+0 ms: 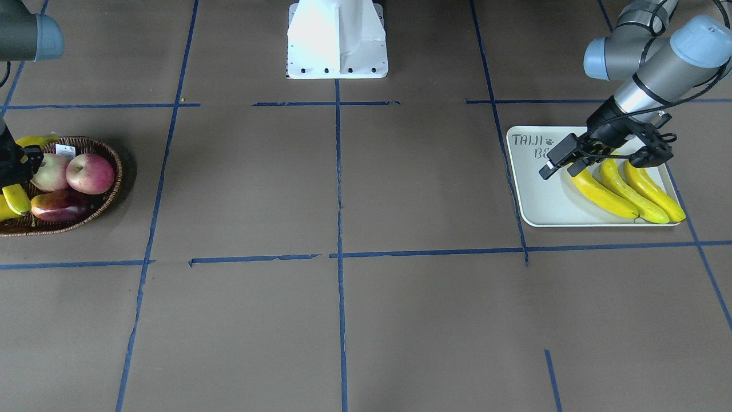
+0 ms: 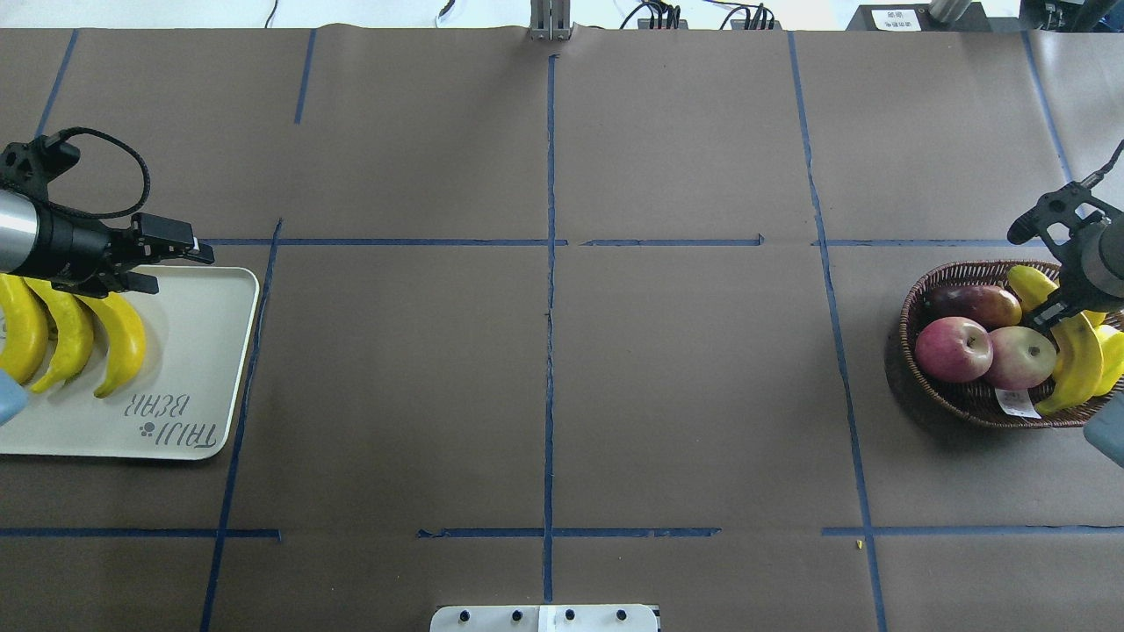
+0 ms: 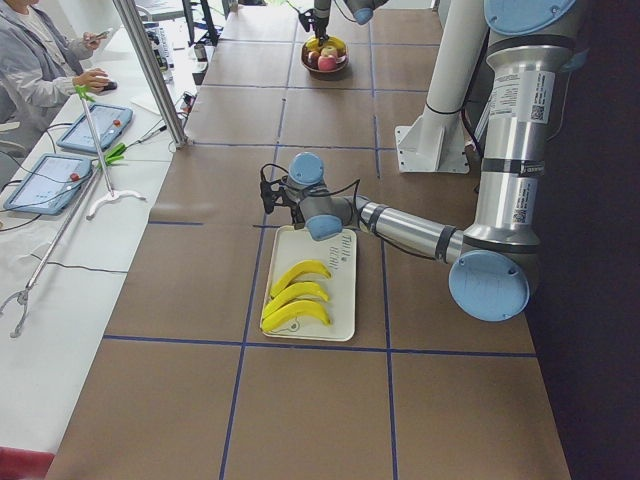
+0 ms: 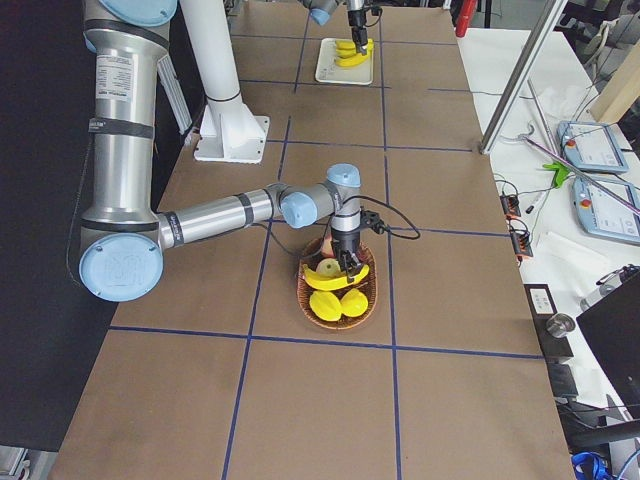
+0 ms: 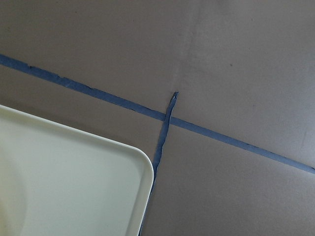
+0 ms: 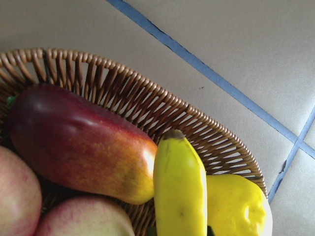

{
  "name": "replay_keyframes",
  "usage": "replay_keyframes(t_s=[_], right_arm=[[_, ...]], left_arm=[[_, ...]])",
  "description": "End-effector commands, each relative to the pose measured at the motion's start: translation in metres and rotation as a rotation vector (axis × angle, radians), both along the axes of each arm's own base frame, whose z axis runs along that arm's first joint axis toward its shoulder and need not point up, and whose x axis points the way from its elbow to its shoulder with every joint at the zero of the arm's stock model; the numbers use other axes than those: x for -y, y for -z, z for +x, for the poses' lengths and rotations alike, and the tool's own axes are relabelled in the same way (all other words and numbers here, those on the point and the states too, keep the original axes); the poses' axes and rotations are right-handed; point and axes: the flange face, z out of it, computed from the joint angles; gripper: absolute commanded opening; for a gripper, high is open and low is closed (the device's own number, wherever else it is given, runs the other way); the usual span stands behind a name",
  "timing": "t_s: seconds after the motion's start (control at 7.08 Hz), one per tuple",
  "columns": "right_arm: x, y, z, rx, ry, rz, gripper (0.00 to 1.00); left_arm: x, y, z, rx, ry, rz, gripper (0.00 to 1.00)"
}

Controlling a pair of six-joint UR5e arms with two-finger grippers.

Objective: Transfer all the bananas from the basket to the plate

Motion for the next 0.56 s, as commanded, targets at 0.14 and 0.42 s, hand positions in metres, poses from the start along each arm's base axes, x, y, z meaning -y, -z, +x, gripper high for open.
replay_keyframes(t_s=[0.14, 0.42], right_arm=[[-0.009, 0.078, 0.008, 0.02, 0.005, -0.018, 0.0], [0.007, 0.138, -0.017, 0.167, -0.001, -0.039, 0.01]], left_arm=[[-0.001, 0.005, -0.001, -0.007, 0.0, 0.007, 1.0], [0.003, 0.027, 0.004, -0.032, -0.003, 0.037, 1.0]])
